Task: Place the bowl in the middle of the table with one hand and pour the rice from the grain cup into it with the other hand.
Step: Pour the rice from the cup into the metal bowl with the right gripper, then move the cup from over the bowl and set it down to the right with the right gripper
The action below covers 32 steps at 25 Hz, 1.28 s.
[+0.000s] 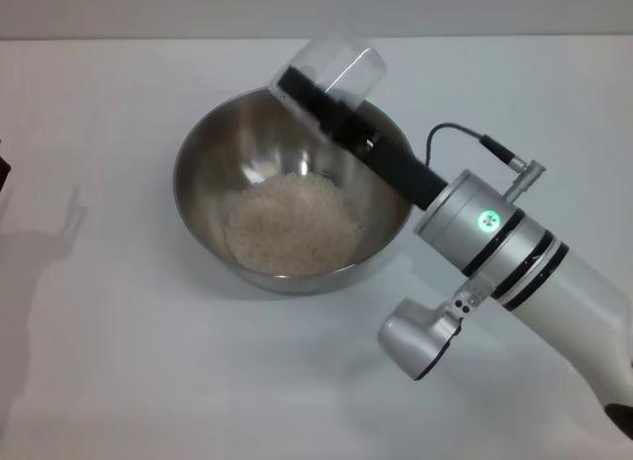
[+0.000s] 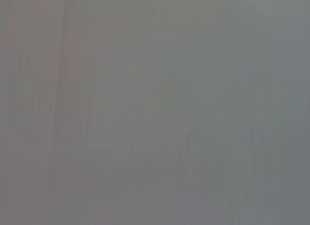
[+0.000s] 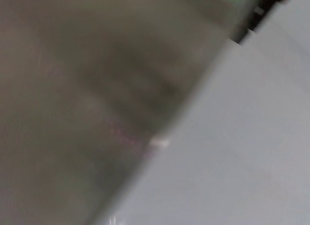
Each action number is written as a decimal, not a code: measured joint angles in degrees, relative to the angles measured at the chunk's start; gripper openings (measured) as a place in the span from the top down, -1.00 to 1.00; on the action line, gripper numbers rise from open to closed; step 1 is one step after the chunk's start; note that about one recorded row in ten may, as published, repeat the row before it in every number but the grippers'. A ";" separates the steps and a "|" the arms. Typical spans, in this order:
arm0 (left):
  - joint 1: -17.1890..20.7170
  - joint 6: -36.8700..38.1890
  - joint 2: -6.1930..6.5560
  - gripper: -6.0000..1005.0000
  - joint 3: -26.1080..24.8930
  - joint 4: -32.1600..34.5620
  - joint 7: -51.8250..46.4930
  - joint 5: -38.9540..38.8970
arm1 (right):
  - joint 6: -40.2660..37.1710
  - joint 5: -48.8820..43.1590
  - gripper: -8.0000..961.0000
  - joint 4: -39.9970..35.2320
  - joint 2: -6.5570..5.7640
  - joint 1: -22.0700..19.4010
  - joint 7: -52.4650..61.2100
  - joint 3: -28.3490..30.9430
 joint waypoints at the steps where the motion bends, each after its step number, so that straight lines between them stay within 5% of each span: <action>1: 0.00 0.00 -0.01 -0.66 0.01 0.03 0.00 0.00 | -0.49 0.02 0.95 0.67 0.00 -0.17 4.90 0.64; 4: -0.05 0.00 -0.02 -0.66 0.05 0.07 0.00 0.00 | -2.31 0.21 0.95 2.63 0.00 -1.46 24.94 3.22; 18: -0.08 0.20 -0.01 -0.66 0.05 -0.10 0.00 0.00 | -10.39 11.20 0.95 5.85 -0.26 -7.57 76.24 8.26; 32: -0.22 0.00 0.07 -0.66 0.05 0.08 0.00 0.00 | -5.63 11.26 0.95 -11.89 -0.21 -10.34 117.41 15.45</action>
